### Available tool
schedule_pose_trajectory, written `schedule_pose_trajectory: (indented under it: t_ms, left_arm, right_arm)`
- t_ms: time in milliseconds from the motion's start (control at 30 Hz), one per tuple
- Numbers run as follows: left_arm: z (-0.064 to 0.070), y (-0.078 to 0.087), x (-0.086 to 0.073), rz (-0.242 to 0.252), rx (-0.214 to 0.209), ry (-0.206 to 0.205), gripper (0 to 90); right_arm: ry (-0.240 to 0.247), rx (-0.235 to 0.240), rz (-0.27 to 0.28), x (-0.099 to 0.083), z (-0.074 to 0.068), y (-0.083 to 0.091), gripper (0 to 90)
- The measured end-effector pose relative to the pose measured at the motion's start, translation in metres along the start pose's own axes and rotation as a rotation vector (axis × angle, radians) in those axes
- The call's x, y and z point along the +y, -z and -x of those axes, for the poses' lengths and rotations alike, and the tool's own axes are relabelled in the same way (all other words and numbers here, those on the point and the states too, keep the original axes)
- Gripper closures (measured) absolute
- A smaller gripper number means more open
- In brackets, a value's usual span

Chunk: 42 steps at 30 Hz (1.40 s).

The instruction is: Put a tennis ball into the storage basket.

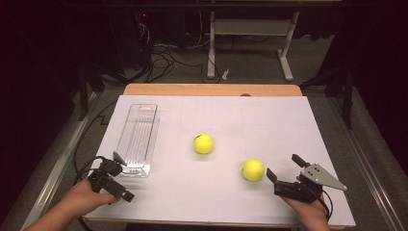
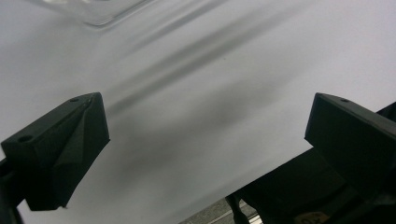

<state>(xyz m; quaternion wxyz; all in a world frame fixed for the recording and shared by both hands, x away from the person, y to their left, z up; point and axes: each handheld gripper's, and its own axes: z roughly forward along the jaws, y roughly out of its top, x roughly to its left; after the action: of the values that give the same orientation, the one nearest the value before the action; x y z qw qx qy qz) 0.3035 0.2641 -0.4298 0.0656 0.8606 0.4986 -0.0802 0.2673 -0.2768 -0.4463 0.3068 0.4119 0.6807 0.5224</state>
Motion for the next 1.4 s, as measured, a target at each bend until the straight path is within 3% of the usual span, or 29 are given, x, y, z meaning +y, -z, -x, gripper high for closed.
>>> schedule_pose_trajectory:
  t_ms: [433,767,1400]
  left_arm:
    - [0.025,-0.004,0.012,-0.018,-0.009,-0.072,0.7]
    - [0.043,-0.006,0.019,-0.025,-0.036,-0.100,0.7]
    - [0.071,-0.014,0.037,-0.040,-0.045,-0.167,0.7]
  right_arm:
    - [-0.004,0.000,-0.001,0.000,0.000,0.000,0.6]
    - [-0.005,0.000,0.004,0.000,0.001,0.001,0.6]
    - [-0.008,-0.001,0.008,0.001,0.002,0.002,0.6]
